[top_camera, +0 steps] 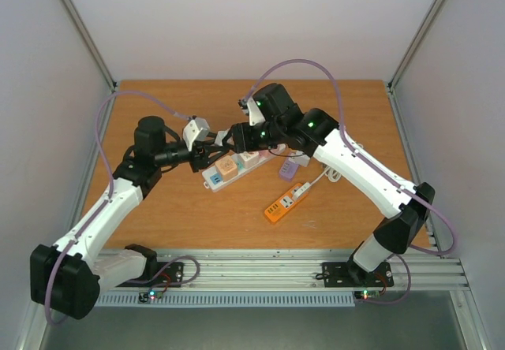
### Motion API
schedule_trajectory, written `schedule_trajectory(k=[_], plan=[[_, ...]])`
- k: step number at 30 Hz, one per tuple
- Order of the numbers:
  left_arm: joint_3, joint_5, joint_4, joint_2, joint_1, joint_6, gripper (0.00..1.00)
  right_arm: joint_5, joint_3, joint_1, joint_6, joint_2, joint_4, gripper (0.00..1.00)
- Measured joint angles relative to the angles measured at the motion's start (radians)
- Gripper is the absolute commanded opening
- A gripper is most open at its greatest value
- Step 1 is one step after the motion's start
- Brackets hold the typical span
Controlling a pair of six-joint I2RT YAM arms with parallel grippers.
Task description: Insert the plug
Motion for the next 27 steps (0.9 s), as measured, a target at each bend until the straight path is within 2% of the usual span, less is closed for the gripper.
schedule_trajectory(k=[13,15,19,23,26,27], plan=[[-0.001,-0.015,-0.065,-0.039,-0.001,0.069,0.3,0.053,0.059,0.045,0.087,0.054,-0.021,0.47],[-0.001,-0.014,-0.08,-0.039,-0.001,0.073,0.3,0.053,0.06,0.047,0.096,0.064,-0.025,0.43],[-0.001,-0.014,-0.102,-0.039,-0.001,0.08,0.33,0.056,0.063,0.051,0.11,0.069,-0.029,0.28],[-0.002,-0.025,-0.114,-0.045,-0.002,0.087,0.43,0.07,0.066,0.06,0.143,0.069,-0.037,0.06],[-0.006,-0.042,-0.117,-0.061,-0.005,0.079,0.63,0.069,0.069,0.063,0.153,0.069,-0.037,0.01],[-0.01,-0.045,-0.116,-0.071,-0.005,0.076,0.77,0.076,0.07,0.063,0.158,0.069,-0.039,0.01]])
